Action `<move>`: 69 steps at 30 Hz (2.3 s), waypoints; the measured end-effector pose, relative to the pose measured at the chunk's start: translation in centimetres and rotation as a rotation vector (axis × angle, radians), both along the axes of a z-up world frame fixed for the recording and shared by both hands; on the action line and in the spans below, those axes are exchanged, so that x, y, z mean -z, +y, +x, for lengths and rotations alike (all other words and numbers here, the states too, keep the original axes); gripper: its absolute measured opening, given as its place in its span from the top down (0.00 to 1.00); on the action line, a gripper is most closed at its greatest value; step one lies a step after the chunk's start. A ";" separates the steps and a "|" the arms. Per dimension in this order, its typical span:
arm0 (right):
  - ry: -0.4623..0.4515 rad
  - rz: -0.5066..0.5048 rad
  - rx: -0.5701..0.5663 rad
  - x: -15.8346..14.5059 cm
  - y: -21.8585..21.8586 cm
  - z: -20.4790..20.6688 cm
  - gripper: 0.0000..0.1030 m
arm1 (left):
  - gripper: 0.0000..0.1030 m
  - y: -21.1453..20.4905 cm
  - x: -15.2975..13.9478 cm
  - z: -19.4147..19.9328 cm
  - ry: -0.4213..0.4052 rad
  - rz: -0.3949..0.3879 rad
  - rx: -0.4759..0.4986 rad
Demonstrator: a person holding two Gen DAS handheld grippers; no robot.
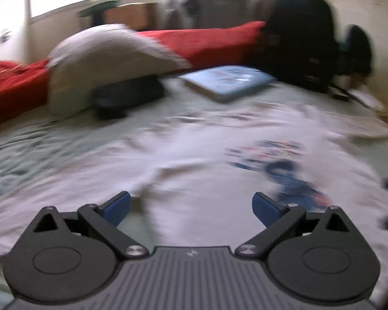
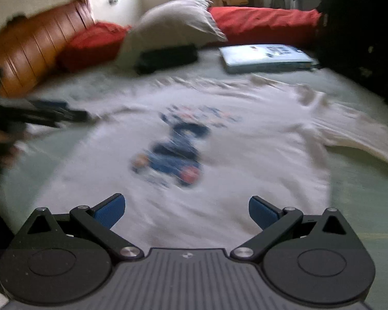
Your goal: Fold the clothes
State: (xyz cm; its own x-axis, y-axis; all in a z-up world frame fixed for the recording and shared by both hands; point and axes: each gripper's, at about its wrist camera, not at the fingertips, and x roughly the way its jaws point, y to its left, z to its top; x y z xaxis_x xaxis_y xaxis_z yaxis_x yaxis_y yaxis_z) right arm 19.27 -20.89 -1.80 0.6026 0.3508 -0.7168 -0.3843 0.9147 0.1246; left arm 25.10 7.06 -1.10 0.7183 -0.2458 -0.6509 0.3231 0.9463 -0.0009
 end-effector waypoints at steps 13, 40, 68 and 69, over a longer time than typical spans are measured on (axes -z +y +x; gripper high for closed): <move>-0.102 -0.041 -0.045 6.1 -2.1 -3.1 0.00 | 0.03 -4.2 6.9 -11.0 0.091 0.063 0.060; -0.079 0.015 0.085 2.1 -7.5 -4.9 0.00 | 0.01 -5.2 5.9 -10.9 0.069 0.040 -0.088; -0.187 0.026 0.058 1.6 -9.7 12.7 0.00 | 0.01 -4.6 6.0 -8.8 0.052 0.039 -0.117; -0.178 0.028 0.084 1.8 -10.0 13.7 0.00 | 0.01 -4.6 6.0 -8.8 0.052 0.041 -0.120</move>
State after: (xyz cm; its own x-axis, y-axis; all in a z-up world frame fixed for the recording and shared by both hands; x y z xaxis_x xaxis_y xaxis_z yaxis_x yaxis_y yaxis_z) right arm 33.00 -30.89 -3.58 0.7469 0.3122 -0.5871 -0.3247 0.9418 0.0877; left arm 16.30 2.46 -7.07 0.7060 -0.1325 -0.6957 0.2084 0.9777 0.0252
